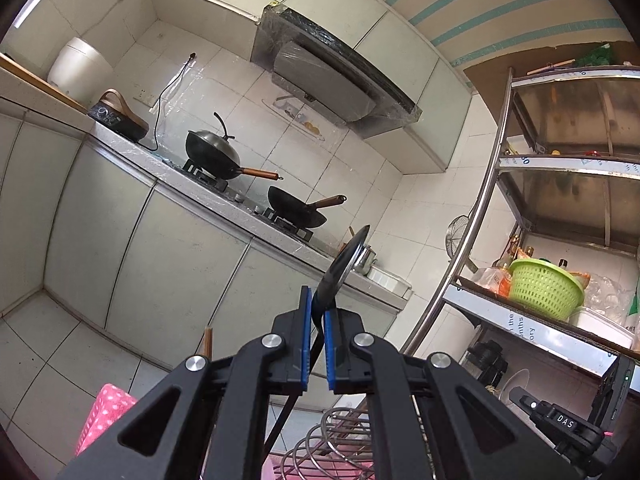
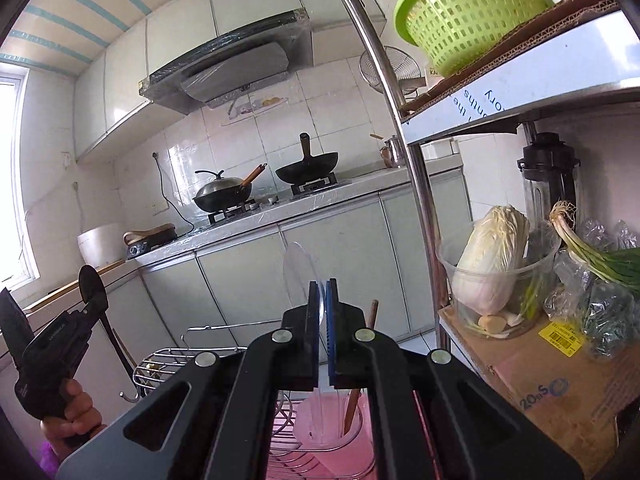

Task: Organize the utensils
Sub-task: 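Carry the black and clear spoons over the pink cup with both tools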

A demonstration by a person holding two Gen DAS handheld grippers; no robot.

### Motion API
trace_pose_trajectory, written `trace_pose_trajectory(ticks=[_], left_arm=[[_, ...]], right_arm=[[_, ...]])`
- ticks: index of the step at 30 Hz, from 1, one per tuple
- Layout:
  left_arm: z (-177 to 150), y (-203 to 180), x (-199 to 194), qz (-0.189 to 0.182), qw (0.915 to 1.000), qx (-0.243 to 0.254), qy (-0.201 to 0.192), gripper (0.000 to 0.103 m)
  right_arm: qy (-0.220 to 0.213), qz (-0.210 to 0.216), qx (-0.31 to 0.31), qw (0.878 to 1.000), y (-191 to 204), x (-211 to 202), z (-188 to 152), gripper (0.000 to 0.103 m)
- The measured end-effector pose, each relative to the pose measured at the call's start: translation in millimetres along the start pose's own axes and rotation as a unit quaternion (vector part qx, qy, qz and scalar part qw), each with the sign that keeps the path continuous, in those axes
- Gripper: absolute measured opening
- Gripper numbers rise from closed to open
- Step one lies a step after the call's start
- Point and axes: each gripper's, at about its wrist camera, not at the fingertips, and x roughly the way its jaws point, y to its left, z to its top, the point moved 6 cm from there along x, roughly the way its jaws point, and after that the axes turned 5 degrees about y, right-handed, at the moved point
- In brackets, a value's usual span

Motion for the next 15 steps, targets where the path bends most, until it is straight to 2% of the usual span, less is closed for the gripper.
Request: trace_pose_trajectory(ticks=[10,15], left_arm=[[-30,20,-20,0.011,0.9981,-0.036,0.048,0.005],[-43,36,-23,0.038,0.9941,-0.062,0.081,0.005]], right_arm=[[0.035,0.002,0.011,0.999,-4,-2,-19,0.003],[0.059,-0.001,0.026,0.998,-10,-2,-32,0.003]])
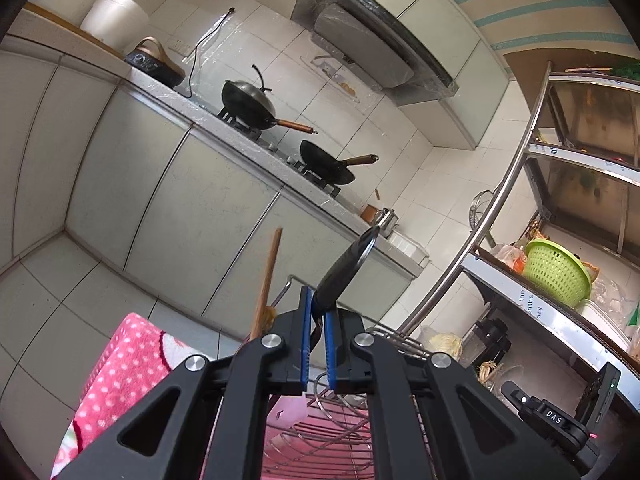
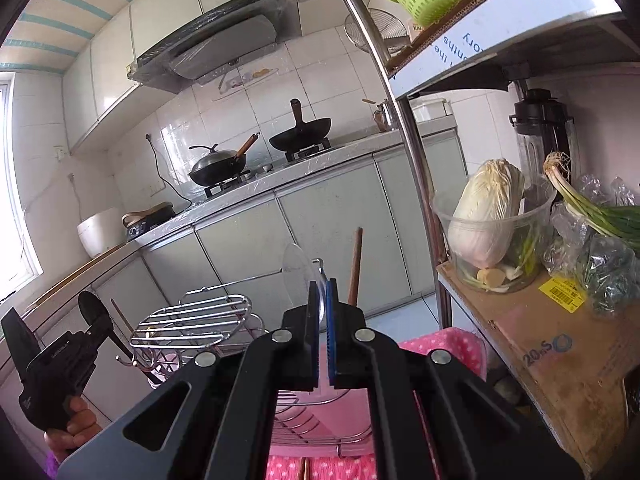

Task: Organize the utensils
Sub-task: 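Carry the black and clear spoons over the pink cup with both tools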

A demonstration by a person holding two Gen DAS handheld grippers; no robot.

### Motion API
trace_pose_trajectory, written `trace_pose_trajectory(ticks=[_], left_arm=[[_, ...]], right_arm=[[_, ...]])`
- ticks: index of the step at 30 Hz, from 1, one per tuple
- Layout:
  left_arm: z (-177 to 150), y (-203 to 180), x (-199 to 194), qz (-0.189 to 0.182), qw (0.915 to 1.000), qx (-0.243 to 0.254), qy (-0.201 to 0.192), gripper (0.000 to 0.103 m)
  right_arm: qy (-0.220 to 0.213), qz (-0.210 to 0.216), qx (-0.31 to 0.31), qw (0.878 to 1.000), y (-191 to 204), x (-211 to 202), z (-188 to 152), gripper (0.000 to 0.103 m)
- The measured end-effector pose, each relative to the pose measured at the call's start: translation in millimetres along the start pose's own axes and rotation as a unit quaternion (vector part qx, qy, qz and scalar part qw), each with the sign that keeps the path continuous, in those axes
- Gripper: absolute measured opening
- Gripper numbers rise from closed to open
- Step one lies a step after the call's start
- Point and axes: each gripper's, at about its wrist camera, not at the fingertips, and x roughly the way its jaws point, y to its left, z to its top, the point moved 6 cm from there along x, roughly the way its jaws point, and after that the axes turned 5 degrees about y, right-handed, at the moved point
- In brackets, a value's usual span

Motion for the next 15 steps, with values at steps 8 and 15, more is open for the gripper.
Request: trace_pose_trajectory(ticks=[8,15], left_arm=[[-12,30,19,0.040,0.9970,-0.039,0.054,0.005],[-19,44,39,0.056,0.9930,-0.059,0.085,0.005]], right_arm=[[0.037,-0.010,0.019,0.999,-14,15,-14,0.003],[0.062,-0.011,0.040,0.997,-24,32,-20,0.003]])
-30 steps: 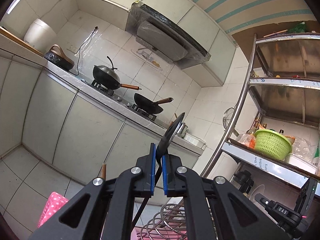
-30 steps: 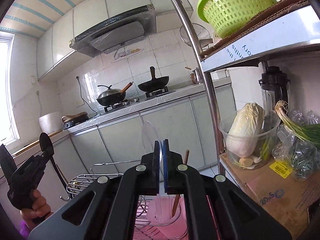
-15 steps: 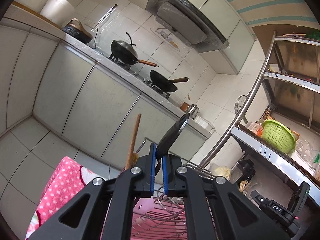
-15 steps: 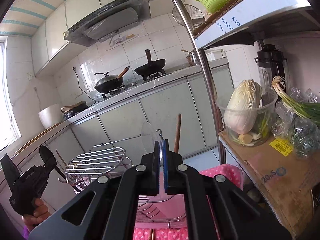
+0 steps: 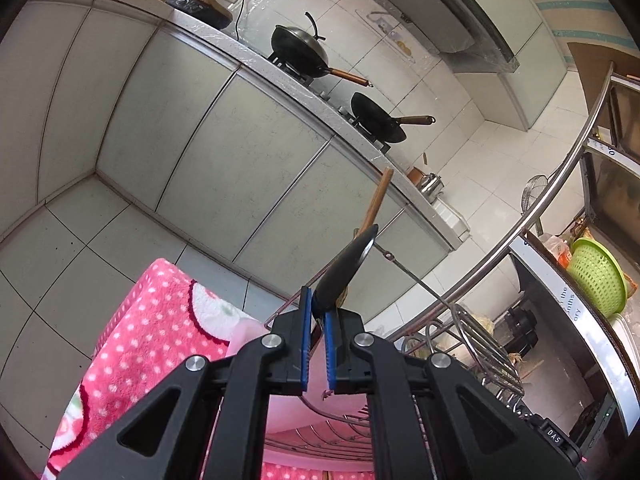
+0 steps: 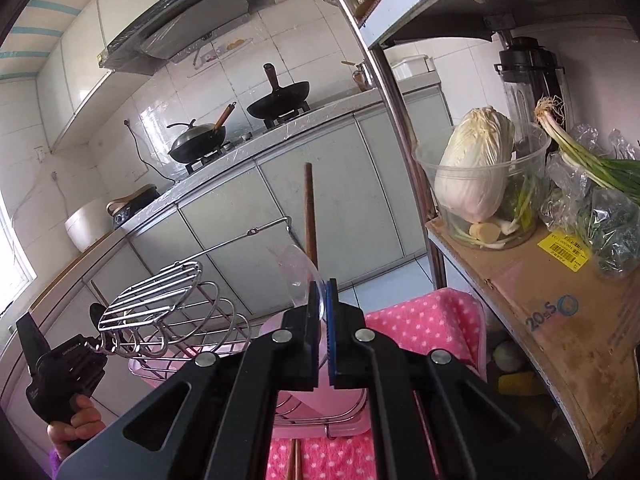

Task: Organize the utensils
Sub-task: 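Carry the black and clear spoons over the pink cup with both tools, then open both tools to drop the spoons into the pink cup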

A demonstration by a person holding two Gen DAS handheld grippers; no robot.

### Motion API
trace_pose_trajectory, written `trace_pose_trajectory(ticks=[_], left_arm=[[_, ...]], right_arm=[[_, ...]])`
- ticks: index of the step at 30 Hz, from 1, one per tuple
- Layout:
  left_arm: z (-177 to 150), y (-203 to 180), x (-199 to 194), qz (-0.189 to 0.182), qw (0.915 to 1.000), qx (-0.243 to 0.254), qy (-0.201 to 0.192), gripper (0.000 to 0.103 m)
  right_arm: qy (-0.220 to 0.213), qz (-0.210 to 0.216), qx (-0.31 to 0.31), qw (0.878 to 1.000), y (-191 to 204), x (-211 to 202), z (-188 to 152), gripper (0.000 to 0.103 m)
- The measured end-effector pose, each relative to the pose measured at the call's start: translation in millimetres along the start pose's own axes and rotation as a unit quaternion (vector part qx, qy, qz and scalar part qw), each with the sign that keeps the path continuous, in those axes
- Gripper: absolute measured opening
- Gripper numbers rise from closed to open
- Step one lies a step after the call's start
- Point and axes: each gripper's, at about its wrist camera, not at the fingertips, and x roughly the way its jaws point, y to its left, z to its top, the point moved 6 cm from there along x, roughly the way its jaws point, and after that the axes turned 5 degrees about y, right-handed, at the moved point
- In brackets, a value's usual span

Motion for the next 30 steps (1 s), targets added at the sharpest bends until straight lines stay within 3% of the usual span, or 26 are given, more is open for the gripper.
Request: trace_pose_trajectory(ticks=[10,12,14,17,19,30], left_arm=[[2,-10,11,0.022,0.9995,0.018,0.015,0.010],[2,-10,10,0.027,0.9993,0.018,0.019,0.031],[2,-10,6,0.025,0.9994,0.016,0.017,0.044],[3,-13,-1,0.023,0.9995,0.019,0.014,0.056],[3,-15,-7,0.023,0.9994,0.022,0.013,0.057],[-23,-21,-47,0.026,0.9976,0.049,0.042,0.057]], right_arm=[[0.040,-0.002,0.005,0.999,-4,28,-3,0.003],[0.050,0.006,0.008,0.999,-4,31,-6,0.004],[0.064,0.013,0.007,0.998,-3,33,-9,0.005],[0.081,0.012,0.011,0.997,-4,35,-13,0.028],[0.082,0.018,0.022,0.996,-6,32,-15,0.045],[0.083,0.009,0.011,0.996,-8,-10,-39,0.048]])
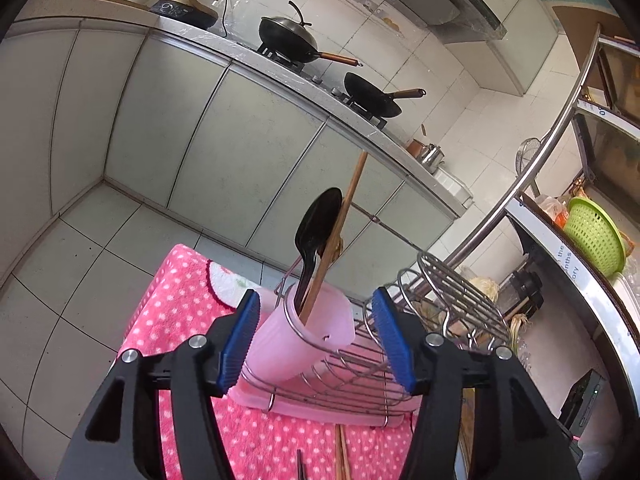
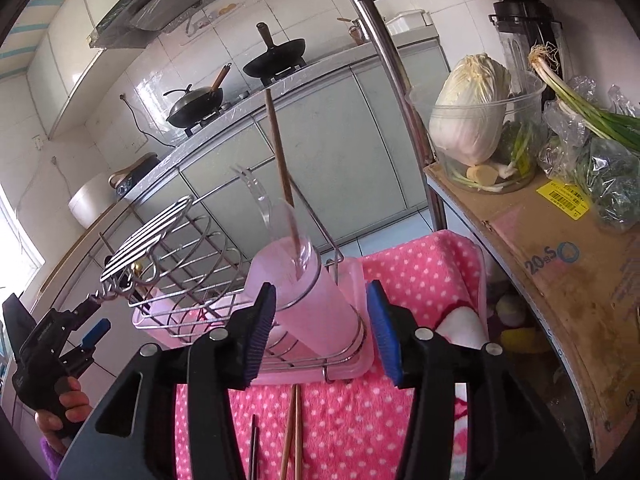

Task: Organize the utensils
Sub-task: 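Open both tools to drop the spoons into the pink cup, then lower both tools toward the remaining chopsticks on the cloth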

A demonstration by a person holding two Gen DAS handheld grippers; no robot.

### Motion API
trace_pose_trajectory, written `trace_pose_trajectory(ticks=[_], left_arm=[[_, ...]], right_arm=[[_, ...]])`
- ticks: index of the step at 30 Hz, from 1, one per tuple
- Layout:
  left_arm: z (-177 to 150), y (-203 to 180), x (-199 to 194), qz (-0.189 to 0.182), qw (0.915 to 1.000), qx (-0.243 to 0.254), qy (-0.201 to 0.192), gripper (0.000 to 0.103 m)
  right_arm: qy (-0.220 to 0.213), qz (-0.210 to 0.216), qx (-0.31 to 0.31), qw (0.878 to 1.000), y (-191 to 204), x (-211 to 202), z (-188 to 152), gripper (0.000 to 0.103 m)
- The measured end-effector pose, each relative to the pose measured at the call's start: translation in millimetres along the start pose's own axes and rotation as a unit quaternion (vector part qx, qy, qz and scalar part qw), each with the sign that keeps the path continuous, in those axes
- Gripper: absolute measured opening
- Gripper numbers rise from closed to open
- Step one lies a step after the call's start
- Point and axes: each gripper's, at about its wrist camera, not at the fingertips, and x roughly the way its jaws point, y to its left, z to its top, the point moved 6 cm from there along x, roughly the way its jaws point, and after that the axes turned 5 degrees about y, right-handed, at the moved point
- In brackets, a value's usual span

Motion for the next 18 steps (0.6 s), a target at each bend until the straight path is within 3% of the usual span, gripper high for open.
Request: trace_pose_trajectory(ticks=[4,10,14,18], left_arm=[[-22,-2,-8,-0.001,0.9995,0.016,0.026,0.057],[-67,-3,1,0.015,0.9946,0.037,0.096,0.057],[-101,-8,21,0.016,0.9849,0.052,0.164,0.044],[-131,-11,48,0.033,0.9699,0.059,0.234,0.030]], right_arm=[[0.017,-0.005,-0.020,1.000,5,-8,-24,0.048],[0.064,-0.010,-0.024,0.998,3,-1,-57,0.048],[0.097,-0.002,-0.018,0.995,-1,7,-75,0.048],[0.120,0.007,-0.016,0.993,-2,13,-87,0.048]])
